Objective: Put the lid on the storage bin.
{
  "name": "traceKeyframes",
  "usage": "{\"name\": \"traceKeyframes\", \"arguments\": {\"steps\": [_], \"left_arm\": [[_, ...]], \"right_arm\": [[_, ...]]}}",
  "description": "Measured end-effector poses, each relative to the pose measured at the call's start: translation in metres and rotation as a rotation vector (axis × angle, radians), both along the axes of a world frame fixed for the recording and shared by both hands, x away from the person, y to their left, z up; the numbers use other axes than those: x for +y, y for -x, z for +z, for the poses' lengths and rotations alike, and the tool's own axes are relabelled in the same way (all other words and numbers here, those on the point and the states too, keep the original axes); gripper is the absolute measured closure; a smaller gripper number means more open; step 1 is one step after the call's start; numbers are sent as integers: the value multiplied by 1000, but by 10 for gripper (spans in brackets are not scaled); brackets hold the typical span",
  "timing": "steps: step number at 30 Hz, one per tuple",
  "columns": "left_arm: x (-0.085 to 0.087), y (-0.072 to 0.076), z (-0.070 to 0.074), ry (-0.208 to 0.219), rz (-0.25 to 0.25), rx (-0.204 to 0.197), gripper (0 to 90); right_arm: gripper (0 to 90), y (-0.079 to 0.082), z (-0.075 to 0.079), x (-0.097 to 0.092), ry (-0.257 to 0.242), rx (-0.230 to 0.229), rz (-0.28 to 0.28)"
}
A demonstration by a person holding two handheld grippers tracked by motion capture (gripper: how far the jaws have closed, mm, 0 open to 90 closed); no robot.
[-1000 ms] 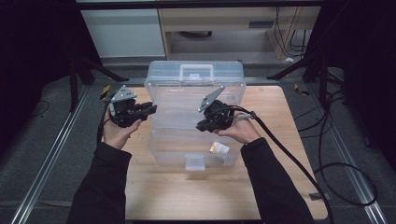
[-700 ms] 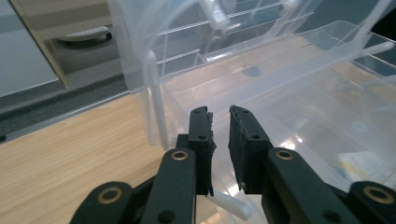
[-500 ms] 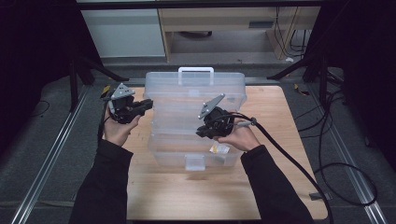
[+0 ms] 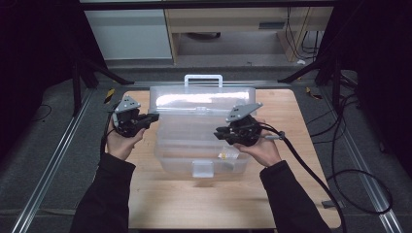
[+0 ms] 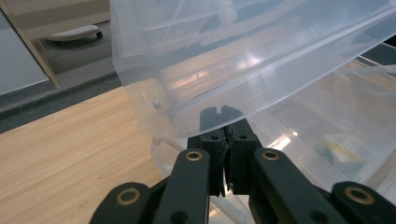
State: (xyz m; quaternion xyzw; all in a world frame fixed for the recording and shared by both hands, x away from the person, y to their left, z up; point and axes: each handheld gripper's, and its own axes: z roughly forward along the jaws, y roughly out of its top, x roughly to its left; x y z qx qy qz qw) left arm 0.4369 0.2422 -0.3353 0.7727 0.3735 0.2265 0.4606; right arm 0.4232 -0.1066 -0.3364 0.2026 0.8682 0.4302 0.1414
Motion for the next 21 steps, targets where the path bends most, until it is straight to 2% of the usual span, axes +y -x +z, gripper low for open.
{"name": "traceKeyframes", "arguments": {"steps": [1,5,8,13,15,21], "left_arm": [[0,0,0,0,0,0,869],[2,6,-7,-26,-19,15,879],[2,10,-10,-39,-28,19,880],[2,13,-14,-53,-34,23,880],[2,15,-15,-60,-36,25,881],[2,20,-20,-69,-45,32,886]], "right_arm": [[793,0,0,0,0,0,0],[833,9,-9,-30,-26,6,-117],[843,12,-15,-44,-37,14,-164],[858,16,-21,-60,-75,8,-192],[865,17,-25,-68,-85,9,-222],[865,17,-28,-74,-102,5,-255]]}}
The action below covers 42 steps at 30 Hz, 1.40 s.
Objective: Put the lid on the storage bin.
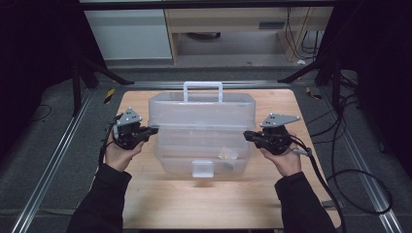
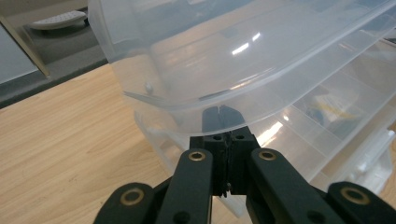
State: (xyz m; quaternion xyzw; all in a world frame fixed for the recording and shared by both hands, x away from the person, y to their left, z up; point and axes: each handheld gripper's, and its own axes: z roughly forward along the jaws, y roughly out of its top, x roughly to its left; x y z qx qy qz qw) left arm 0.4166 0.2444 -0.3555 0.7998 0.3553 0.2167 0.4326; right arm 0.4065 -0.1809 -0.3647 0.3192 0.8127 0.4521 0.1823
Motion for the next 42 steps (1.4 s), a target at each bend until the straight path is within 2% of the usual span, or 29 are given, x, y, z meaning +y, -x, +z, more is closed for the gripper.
{"name": "traceKeyframes", "arguments": {"steps": [1,6,23,42], "left_arm": [[0,1,0,-18,-6,0,887],[-1,4,0,-20,-14,1,888],[1,16,-10,-54,-22,24,880],[7,20,-23,-95,-2,61,880]], "right_arm": [[864,0,0,-2,6,-3,-14],[865,1,-1,-4,-6,-11,-25],[863,8,-7,-18,-13,24,-54],[844,9,-20,-23,38,43,-72]]}}
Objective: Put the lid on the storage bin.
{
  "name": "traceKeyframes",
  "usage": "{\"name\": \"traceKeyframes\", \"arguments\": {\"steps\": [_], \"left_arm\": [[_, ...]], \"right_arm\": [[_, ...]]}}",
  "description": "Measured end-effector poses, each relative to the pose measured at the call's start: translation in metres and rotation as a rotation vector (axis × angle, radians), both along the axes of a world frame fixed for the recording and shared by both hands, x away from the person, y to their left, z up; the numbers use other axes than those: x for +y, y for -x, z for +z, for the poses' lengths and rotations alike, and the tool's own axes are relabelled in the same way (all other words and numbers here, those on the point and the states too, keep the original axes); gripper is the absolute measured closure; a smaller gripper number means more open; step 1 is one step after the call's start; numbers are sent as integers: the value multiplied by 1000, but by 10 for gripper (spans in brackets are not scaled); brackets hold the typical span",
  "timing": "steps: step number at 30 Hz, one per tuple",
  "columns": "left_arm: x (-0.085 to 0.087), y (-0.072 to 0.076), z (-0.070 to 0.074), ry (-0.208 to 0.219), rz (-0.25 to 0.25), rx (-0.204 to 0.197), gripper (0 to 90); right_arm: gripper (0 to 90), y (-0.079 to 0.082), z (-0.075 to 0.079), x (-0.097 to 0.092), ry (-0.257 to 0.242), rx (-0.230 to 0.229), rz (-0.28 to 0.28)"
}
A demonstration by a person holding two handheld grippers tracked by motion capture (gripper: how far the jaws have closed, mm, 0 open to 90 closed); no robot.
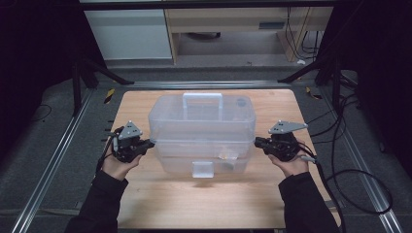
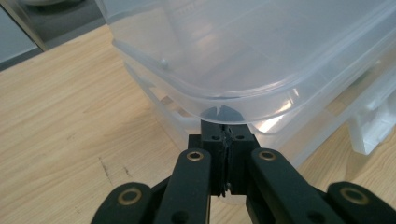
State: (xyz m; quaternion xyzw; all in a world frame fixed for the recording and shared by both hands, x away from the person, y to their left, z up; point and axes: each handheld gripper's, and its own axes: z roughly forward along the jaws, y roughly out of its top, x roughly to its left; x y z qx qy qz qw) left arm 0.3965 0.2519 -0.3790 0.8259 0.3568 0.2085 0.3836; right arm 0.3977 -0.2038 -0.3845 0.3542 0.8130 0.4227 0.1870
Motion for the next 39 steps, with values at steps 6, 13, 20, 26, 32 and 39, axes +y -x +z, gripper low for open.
{"name": "traceKeyframes", "arguments": {"steps": [6,13,20,26,32,39], "left_arm": [[1,0,-5,-13,2,13,874],[2,1,-13,-37,4,39,872],[3,0,-21,-86,19,65,872],[5,-3,-29,-124,25,89,879],[22,-9,-32,-72,68,105,849],[40,-14,-35,-57,151,85,744]], "right_arm": [[841,1,-6,0,13,12,5],[833,1,-12,1,37,26,10],[832,0,-20,1,82,48,7],[833,-1,-26,1,115,63,0],[796,-2,-22,-11,114,38,-40],[648,-9,-33,-44,124,37,-168]]}}
